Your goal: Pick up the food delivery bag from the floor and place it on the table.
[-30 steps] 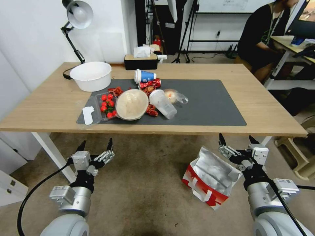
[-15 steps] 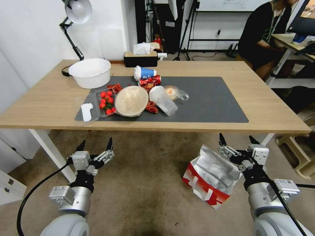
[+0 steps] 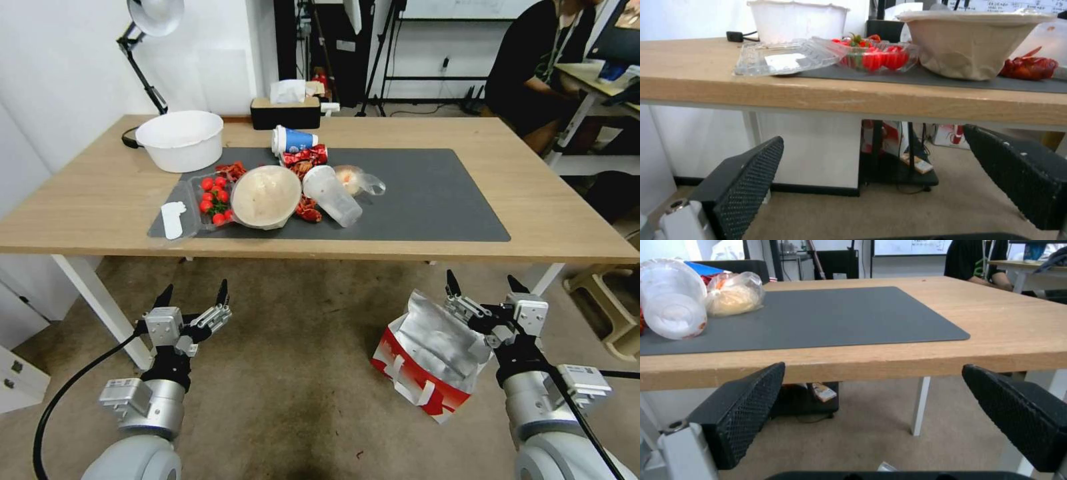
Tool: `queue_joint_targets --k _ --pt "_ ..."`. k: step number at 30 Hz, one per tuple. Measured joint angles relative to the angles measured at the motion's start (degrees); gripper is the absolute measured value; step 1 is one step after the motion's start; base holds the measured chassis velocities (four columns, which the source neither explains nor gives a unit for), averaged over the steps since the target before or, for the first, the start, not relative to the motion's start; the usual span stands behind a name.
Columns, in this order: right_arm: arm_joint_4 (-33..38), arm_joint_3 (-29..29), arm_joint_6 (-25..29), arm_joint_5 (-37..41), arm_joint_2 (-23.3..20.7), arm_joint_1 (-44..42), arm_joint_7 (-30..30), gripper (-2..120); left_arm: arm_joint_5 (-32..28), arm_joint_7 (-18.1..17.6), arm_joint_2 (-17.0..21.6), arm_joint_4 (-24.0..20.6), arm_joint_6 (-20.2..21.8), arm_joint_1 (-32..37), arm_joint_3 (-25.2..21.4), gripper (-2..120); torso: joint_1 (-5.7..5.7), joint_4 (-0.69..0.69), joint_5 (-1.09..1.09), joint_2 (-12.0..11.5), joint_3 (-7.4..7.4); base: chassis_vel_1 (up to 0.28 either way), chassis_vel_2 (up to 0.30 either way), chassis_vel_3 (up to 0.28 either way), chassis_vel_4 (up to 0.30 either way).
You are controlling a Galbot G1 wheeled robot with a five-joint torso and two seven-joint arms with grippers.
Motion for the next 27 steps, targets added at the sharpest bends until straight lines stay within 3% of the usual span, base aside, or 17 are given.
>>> queue_joint_targets --k 17,27 --pt "-1.47 -0.45 5.2 -0.53 0.06 -0.28 -1.16 100 -0.27 -0.17 0.18 -0.12 0.43 -0.21 -0.21 100 -1.72 0.0 0.0 -4.17 -2.48 0.0 0.0 0.0 0.0" --pt "-1.56 -0.69 5.43 -0.62 0.17 -0.27 -1.04 100 -0.31 -0.19 0.25 -0.12 0.46 -0.24 -0.26 100 -2.06 0.0 0.0 -5.0 -2.95 0.0 0.0 0.0 0.0"
